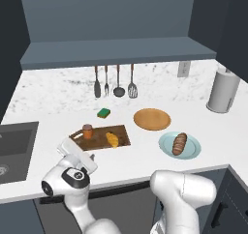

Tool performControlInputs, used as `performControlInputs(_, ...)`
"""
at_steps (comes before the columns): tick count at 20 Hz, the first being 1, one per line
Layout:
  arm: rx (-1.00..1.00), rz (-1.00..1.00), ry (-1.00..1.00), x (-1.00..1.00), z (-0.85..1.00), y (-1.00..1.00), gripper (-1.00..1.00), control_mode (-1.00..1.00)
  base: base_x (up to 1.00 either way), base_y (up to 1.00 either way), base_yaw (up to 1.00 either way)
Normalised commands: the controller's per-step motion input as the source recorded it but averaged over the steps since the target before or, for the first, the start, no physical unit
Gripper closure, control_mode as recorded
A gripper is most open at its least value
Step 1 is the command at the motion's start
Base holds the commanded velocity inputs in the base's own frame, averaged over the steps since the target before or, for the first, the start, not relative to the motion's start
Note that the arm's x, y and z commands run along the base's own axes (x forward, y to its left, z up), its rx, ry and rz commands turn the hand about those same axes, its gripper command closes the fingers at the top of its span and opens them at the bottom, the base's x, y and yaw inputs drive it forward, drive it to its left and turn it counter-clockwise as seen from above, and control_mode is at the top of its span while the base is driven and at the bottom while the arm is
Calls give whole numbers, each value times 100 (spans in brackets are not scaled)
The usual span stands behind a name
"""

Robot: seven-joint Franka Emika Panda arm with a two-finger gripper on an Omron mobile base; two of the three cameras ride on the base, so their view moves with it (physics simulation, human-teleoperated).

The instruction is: From the different types of pastries on the counter, select a croissant and place it on the cutting board. Then retrieve a jar of jam from the cabinet and place it alongside the croissant on the cutting board.

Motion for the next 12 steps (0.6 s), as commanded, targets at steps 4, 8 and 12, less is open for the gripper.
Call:
performControlInputs(4, -17, 3, -1, -23, -1, 69, -100, -100, 0, 0, 0)
performControlInputs(8, -3, 0, 0, 0, 0, 5, -100, -100, 0, 0, 0)
performControlInputs(12, 0, 1, 0, -20, 0, 3, -100, -100, 0, 0, 0)
